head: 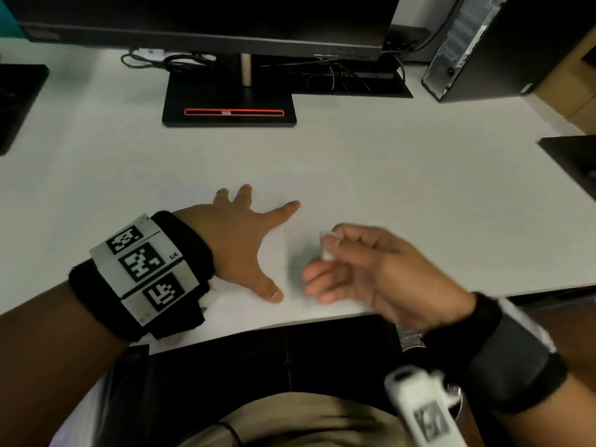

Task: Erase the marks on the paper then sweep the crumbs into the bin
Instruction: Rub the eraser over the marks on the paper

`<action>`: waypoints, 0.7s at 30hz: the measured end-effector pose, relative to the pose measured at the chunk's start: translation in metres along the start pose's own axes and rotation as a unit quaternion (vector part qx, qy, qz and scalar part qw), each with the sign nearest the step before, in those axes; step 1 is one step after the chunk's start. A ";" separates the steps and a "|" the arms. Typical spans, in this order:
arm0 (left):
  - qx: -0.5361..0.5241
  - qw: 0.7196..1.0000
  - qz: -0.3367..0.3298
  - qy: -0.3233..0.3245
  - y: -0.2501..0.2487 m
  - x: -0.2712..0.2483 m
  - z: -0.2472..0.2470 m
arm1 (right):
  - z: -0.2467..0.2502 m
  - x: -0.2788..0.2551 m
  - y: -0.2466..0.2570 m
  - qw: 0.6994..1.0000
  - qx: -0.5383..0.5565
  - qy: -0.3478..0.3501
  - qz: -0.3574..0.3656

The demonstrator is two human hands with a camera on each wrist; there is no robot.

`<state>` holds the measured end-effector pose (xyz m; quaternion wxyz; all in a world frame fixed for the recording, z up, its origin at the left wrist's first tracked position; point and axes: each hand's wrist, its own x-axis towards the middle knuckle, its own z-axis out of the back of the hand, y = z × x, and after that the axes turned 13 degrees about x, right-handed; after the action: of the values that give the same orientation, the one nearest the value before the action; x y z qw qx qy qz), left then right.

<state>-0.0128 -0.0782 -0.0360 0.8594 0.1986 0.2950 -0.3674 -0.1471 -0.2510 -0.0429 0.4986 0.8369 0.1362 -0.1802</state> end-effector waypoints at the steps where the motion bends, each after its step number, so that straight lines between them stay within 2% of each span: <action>1: 0.007 1.000 0.003 -0.004 0.000 0.000 0.000 | -0.008 -0.004 -0.013 0.996 0.084 0.007 -0.037; 3: 0.019 1.000 0.007 -0.008 -0.001 0.000 -0.001 | -0.013 -0.007 -0.028 0.978 0.188 0.007 -0.093; 5: 0.018 1.000 0.008 -0.002 0.000 -0.002 -0.002 | 0.001 -0.003 -0.028 0.968 0.228 -0.024 -0.098; 7: 0.010 1.000 0.008 0.009 0.001 -0.003 -0.002 | 0.023 0.004 -0.016 0.962 0.248 -0.114 -0.010; 9: 0.009 1.000 0.006 0.018 0.002 -0.005 -0.001 | 0.035 0.005 0.001 0.933 0.274 -0.192 0.131; 10: 0.010 1.000 0.004 0.021 0.003 -0.005 -0.001 | 0.033 0.002 0.006 0.924 0.282 -0.193 0.174; 11: 0.011 1.000 0.003 0.022 0.004 -0.004 0.000 | 0.027 -0.002 0.004 0.925 0.289 -0.168 0.183; 13: 0.014 1.000 0.003 0.022 0.004 -0.004 0.001 | 0.009 -0.010 -0.011 0.953 0.265 -0.086 0.119; 15: 0.021 1.000 0.004 0.022 0.003 -0.003 0.002 | -0.006 -0.016 -0.030 0.979 0.201 -0.022 0.003; 16: 0.024 0.999 0.004 0.022 0.003 -0.003 0.002 | -0.005 -0.014 -0.036 0.983 0.179 -0.019 -0.031; 17: 0.023 0.999 0.003 0.023 0.003 -0.003 0.002 | 0.001 -0.010 -0.033 0.981 0.186 -0.041 -0.035; 19: 0.018 0.999 0.001 0.027 0.003 -0.004 0.002 | 0.022 0.001 -0.016 0.954 0.270 -0.128 0.040; 21: 0.013 0.999 0.000 0.029 0.004 -0.005 0.001 | 0.040 0.008 0.002 0.905 0.336 -0.207 0.160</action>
<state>-0.0124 -0.0740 -0.0316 0.8479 0.2203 0.3150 -0.3653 -0.1459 -0.2865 -0.0622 0.2272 0.9091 -0.1746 -0.3024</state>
